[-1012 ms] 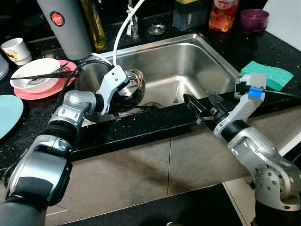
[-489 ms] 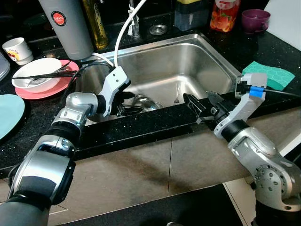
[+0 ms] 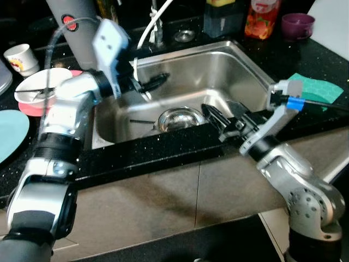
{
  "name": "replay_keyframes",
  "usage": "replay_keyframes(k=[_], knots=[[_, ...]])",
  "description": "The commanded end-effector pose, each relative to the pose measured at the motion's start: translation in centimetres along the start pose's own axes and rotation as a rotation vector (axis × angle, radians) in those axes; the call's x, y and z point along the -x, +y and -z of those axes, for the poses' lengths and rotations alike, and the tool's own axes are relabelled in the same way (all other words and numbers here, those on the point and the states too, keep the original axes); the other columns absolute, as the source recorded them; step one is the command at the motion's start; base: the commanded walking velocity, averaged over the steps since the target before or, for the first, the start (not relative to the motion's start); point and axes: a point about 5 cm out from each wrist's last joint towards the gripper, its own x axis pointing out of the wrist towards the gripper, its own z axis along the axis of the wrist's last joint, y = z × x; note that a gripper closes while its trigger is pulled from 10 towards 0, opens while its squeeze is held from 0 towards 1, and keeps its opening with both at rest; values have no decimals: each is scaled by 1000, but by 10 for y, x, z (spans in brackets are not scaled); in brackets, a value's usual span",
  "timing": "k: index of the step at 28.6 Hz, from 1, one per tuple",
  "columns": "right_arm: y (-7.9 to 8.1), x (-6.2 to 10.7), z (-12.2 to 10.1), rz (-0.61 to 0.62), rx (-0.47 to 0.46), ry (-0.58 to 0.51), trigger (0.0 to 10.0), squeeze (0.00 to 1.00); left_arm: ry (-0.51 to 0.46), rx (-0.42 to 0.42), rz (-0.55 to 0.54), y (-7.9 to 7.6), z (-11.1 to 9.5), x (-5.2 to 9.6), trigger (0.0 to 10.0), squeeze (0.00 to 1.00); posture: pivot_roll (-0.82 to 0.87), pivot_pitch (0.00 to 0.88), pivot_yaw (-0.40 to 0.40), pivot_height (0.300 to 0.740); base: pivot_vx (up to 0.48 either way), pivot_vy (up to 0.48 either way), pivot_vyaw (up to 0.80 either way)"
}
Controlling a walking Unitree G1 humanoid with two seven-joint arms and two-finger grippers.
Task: Kitchen organization
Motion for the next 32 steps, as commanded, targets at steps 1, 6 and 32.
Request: replay_keyframes(k=[1,6,32], knots=[[9,-6,2,-69,-27,-11,10000,0,-28,-26,-89,3,-12,13,10000,0,-39,2,79,740,0,0,788],[15,-16,6,-150,-56,-28,10000,0,-25,-60,-324,-5,-20,53,10000,0,2,0,63,740,0,0,791],[14,-40,29,-255,-51,-30,10000,0,119,289,-725,-60,22,96,10000,0,67,0,33,740,0,0,788]])
